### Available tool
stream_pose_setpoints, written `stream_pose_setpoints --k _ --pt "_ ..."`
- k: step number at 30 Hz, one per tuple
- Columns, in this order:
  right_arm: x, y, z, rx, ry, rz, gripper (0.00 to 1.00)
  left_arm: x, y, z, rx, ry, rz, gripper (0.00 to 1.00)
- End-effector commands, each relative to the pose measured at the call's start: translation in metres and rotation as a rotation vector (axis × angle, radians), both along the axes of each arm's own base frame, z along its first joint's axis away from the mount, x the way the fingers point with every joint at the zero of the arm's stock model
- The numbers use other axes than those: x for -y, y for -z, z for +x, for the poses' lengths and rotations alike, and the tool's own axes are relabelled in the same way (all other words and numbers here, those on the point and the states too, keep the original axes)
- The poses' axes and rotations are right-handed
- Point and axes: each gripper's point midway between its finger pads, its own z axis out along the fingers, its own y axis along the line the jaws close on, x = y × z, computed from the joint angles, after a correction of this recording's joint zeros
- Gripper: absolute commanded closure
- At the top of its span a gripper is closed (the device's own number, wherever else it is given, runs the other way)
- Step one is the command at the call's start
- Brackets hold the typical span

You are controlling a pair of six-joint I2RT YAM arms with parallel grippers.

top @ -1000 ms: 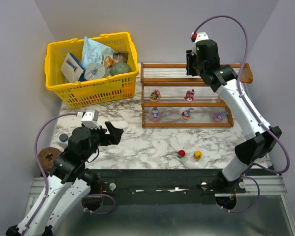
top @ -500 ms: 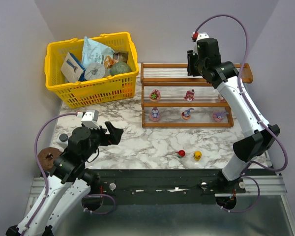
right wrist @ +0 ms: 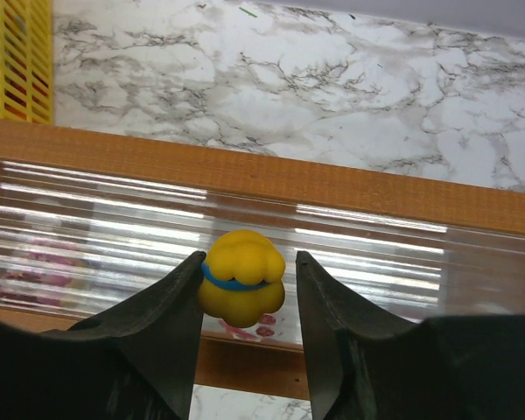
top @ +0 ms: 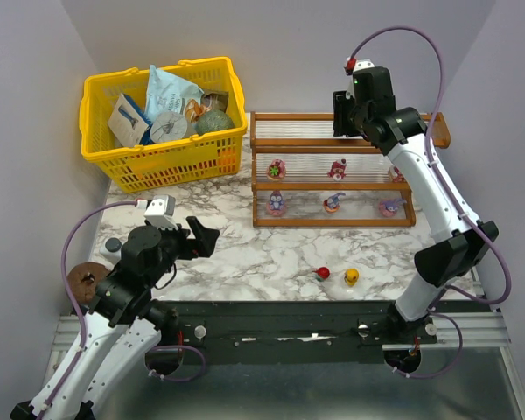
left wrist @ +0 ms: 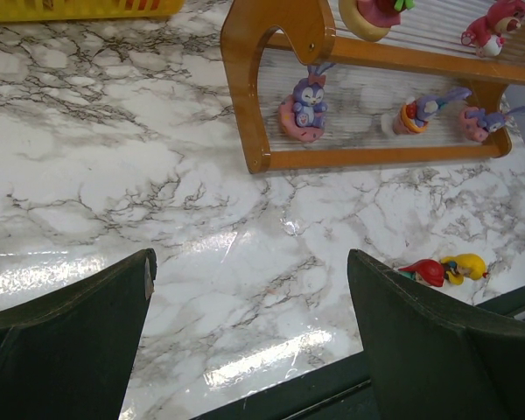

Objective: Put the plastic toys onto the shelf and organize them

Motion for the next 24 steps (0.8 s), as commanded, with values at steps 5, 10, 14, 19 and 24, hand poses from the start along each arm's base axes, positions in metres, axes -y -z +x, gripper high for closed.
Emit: stream_pose_setpoints --k 5,10,14,19,24 --pt "0.000 -0.005 -0.001 -0.019 -0.030 -0.005 0.37 -0.001 -0.001 -0.001 0.019 0.004 0.001 0.01" --pt "-0.001 -0.017 -0.003 0.015 -0.038 0.013 0.27 -0.001 -0.001 -0.001 0.019 0.004 0.003 0.01" --pt "0.001 -0.036 -0.014 0.067 -0.053 0.040 0.15 -0.001 -0.003 -0.002 0.024 0.011 0.001 0.01" --pt "-0.006 -0.066 -0.038 0.177 -0.132 0.120 0.05 0.007 -0.005 -0.005 0.043 0.060 -0.012 0.01" --pt "0.003 -0.086 -0.064 0.215 -0.131 0.152 0.00 0.010 0.000 0.001 0.001 0.064 0.017 0.01"
